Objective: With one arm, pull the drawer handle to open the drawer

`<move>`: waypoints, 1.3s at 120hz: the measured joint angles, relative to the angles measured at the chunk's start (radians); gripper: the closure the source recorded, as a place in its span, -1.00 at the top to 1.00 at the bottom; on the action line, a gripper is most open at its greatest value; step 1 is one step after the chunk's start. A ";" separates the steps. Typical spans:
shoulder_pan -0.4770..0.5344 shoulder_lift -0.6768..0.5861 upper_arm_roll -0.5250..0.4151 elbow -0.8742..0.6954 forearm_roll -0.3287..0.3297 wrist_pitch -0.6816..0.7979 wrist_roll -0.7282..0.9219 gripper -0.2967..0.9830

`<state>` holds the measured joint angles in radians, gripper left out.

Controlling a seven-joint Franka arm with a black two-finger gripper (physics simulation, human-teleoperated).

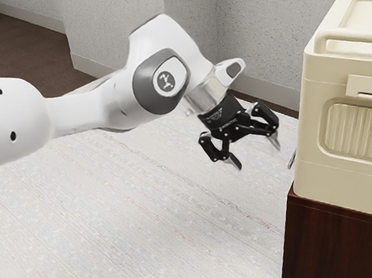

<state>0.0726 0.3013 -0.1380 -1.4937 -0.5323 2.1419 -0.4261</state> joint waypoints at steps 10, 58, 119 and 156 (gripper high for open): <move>0.004 0.002 0.005 0.001 -0.010 0.028 0.005 0.54; -0.020 0.031 0.006 -0.001 -0.058 0.070 0.016 0.54; -0.060 0.103 0.053 0.100 -0.077 -0.017 0.027 0.54; -0.079 0.149 0.062 0.144 -0.080 -0.023 0.029 0.54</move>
<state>-0.0063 0.4498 -0.0761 -1.3498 -0.6123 2.1190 -0.3974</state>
